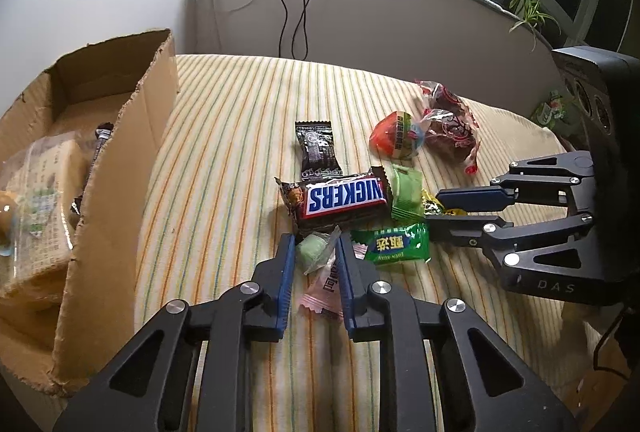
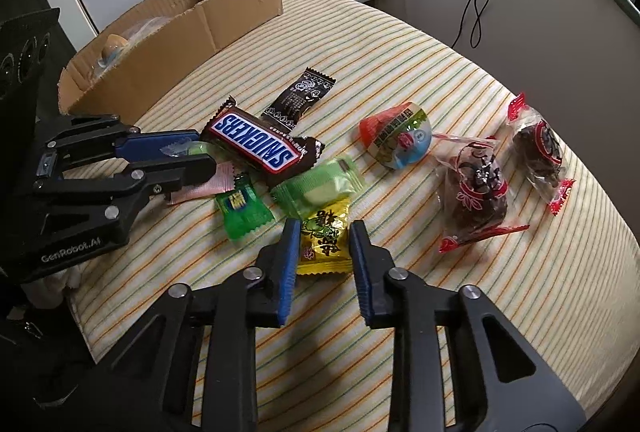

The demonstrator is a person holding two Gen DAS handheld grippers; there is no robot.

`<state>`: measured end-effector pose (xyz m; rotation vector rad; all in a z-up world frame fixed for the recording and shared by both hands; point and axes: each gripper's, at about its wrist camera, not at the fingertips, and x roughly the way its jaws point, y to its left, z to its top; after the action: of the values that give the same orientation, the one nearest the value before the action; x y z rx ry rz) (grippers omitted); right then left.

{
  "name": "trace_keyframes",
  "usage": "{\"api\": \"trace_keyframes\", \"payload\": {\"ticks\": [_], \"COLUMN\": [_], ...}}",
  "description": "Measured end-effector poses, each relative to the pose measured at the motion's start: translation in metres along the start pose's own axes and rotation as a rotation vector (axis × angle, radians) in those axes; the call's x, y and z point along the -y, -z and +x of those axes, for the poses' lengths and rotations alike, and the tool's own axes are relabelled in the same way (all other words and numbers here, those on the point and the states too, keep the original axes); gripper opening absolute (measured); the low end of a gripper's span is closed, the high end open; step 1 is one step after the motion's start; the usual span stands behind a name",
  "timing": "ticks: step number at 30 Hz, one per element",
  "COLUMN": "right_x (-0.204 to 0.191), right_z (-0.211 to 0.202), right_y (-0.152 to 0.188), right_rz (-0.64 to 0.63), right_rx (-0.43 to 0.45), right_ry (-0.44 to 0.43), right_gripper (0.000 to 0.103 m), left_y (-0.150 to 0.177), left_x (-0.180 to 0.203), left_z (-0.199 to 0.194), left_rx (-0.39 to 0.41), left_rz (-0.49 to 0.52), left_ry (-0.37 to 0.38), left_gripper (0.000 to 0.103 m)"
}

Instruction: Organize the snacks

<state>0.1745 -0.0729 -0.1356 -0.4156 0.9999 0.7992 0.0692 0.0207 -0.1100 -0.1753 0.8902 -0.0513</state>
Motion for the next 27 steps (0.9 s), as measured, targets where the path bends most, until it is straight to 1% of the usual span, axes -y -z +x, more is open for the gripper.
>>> {"api": "trace_keyframes", "payload": {"ticks": [7, 17, 22, 27], "right_x": [0.001, 0.001, -0.002, -0.007], "right_z": [-0.005, -0.027, -0.04, -0.053], "right_y": [0.005, 0.016, 0.017, 0.01], "right_rz": [0.01, 0.023, 0.026, 0.022], "right_rx": [0.005, 0.035, 0.056, 0.086], "right_ry": [0.007, 0.024, 0.035, 0.043], "right_gripper": [0.025, 0.025, 0.025, 0.025], "left_y": [0.0, -0.001, 0.0, -0.001], "left_x": [0.001, 0.008, 0.01, 0.005], "left_z": [-0.004, -0.027, -0.04, -0.056], "left_rx": [0.012, 0.061, 0.089, 0.122], "left_rz": [0.003, 0.014, 0.017, 0.016], "left_ry": [0.006, 0.025, 0.034, 0.032], "left_gripper": [0.016, 0.016, 0.016, 0.016]}}
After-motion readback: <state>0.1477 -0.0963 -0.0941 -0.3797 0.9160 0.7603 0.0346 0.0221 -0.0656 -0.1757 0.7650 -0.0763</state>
